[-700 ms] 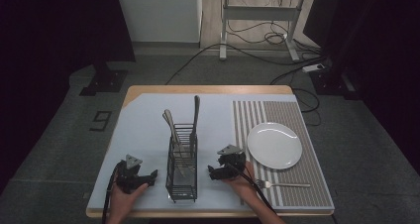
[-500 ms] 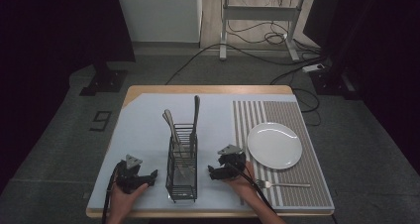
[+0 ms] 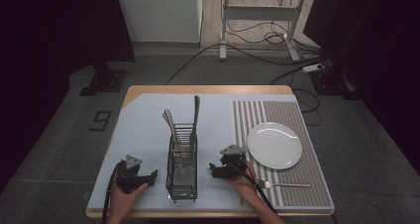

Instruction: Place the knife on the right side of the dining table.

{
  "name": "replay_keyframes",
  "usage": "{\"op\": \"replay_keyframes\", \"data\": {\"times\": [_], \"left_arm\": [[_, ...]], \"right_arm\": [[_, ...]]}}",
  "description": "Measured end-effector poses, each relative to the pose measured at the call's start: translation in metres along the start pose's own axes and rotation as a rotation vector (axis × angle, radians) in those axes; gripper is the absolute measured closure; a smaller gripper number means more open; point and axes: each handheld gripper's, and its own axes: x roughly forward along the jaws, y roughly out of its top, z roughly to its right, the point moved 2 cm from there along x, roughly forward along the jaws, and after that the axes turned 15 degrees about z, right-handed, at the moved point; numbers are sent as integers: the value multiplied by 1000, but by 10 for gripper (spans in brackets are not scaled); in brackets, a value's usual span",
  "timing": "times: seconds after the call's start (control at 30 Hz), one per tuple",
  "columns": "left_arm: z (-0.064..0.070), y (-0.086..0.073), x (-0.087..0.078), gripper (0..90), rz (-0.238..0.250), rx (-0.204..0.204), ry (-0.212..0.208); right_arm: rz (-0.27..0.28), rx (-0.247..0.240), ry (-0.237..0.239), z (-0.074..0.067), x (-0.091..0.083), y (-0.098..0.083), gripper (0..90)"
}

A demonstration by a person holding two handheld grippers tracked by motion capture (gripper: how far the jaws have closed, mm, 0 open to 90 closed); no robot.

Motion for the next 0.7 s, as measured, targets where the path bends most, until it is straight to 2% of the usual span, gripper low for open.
{"op": "replay_keyframes", "data": {"times": [0.03, 0.13, 0.3, 0.53, 0.63, 0.7], "left_arm": [[0, 0, 0, 116, 0, 0, 0], [0, 0, 0, 116, 0, -1, 0], [0, 0, 0, 116, 0, 0, 0], [0, 0, 0, 116, 0, 0, 0], [0, 0, 0, 116, -1, 0, 0], [0, 0, 0, 116, -1, -1, 0]], "right_arm": [[21, 50, 17, 2, -4, 2, 129], [47, 57, 13, 4, -8, 8, 130], [121, 94, 43, 7, -26, 24, 133], [166, 120, 68, 9, -35, 30, 144], [210, 130, 72, 11, -40, 36, 162], [218, 135, 74, 12, -41, 37, 162]]}}
